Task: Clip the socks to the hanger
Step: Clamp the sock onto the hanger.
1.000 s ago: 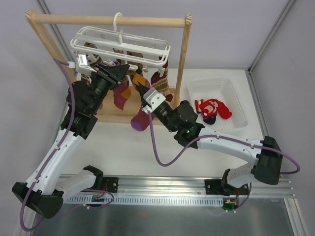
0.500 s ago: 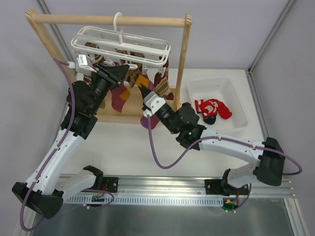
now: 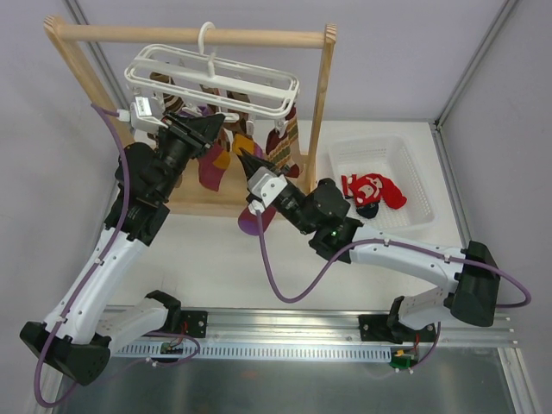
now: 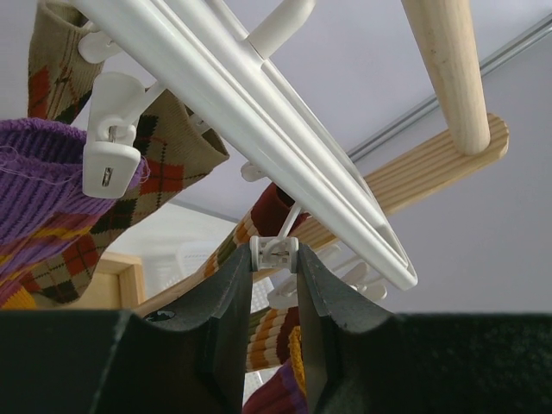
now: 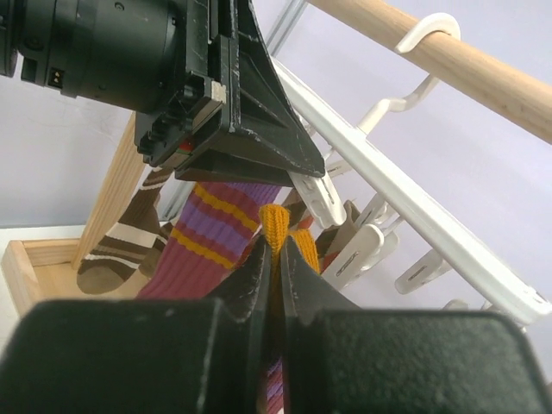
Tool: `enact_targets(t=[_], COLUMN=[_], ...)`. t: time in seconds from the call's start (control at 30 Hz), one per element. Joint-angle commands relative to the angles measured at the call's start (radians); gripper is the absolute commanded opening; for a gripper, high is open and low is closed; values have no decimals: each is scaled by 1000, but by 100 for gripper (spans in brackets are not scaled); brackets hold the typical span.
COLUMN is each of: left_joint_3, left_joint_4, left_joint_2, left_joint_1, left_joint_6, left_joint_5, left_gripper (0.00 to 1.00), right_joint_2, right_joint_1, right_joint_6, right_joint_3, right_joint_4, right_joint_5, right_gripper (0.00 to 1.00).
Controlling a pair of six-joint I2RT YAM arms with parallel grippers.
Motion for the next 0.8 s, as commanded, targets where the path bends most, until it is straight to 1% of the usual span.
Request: enact_targets(t=[0.0, 0.27, 0.6, 0.77], left_joint_3=[9, 15, 48, 89], left_joint_4=[-55, -65, -93, -131], left_joint_2=[-22, -31, -12, -1], left_joint_1=[-17, -17, -17, -17], left_joint_6=[10, 18, 44, 75], left_joint_5=[14, 9, 34, 51], left_gripper=[4, 4, 4, 4], right_joint_2=[8, 19, 37, 56], right_joint_1=[4, 4, 19, 37], right_joint_6=[-65, -172, -154, -206], right_joint_3=[52, 76, 76, 56], right_joint_4=[56, 41, 27, 96], right_joint_5=[-29, -77, -134, -114], right_gripper=[1, 1, 1, 1])
